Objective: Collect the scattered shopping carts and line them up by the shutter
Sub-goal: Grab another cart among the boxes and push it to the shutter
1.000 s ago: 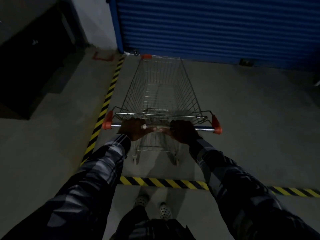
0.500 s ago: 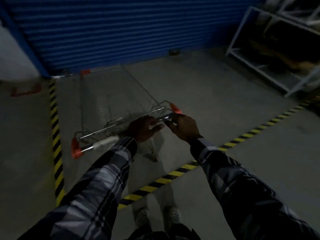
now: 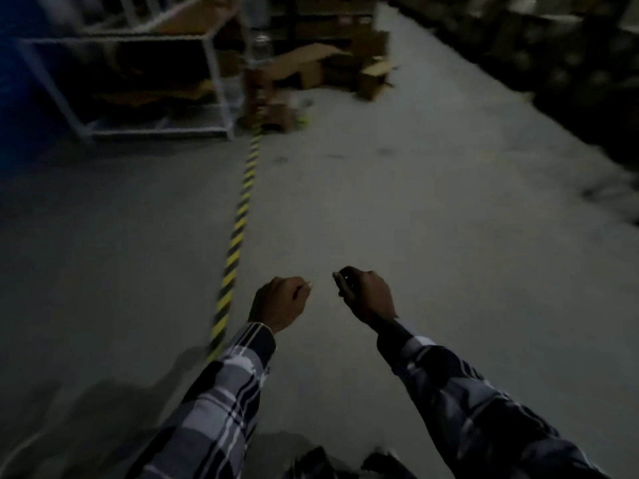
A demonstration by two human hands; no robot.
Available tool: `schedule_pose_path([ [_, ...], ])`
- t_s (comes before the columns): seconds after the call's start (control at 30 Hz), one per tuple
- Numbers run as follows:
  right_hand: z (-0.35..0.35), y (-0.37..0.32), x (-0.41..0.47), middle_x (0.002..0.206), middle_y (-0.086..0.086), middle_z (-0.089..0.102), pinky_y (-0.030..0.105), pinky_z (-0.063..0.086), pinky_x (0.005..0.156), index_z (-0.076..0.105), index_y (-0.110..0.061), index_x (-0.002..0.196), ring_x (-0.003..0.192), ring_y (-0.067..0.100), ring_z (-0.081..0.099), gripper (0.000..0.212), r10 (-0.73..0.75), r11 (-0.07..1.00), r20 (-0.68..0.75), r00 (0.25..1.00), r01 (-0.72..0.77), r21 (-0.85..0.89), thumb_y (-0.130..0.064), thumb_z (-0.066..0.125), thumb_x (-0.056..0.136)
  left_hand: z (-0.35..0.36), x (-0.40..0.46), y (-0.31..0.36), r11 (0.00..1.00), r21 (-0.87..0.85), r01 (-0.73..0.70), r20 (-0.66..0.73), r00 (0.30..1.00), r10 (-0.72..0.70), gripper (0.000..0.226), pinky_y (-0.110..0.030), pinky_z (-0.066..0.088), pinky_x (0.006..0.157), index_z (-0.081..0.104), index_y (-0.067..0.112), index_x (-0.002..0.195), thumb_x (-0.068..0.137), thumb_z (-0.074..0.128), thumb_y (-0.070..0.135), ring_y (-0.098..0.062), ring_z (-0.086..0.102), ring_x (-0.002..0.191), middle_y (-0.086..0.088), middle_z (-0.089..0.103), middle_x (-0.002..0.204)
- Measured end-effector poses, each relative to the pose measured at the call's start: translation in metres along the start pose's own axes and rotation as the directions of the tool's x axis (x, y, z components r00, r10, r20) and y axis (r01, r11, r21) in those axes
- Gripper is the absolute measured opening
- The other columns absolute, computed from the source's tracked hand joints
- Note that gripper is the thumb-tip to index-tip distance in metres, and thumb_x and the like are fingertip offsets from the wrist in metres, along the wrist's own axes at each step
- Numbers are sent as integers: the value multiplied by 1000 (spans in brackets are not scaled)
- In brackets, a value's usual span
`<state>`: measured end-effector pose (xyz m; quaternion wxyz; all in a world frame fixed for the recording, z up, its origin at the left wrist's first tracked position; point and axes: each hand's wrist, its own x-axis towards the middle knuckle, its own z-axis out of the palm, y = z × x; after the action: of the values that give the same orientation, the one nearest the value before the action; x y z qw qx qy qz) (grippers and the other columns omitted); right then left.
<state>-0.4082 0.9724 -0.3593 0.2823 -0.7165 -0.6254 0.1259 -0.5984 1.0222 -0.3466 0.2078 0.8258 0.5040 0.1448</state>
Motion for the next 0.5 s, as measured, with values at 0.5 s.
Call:
schedule_pose_path([
  [0.5, -301, 385, -209, 61, -7, 67, 37, 53, 60, 65, -17, 64, 56, 7, 62, 47, 762, 620, -502, 410, -685, 382, -48, 48, 95, 309, 139, 520, 661, -449, -602, 370, 548, 750, 41, -37, 59, 72, 63, 40, 78, 80, 60, -1, -11, 68, 80, 16, 70, 84],
])
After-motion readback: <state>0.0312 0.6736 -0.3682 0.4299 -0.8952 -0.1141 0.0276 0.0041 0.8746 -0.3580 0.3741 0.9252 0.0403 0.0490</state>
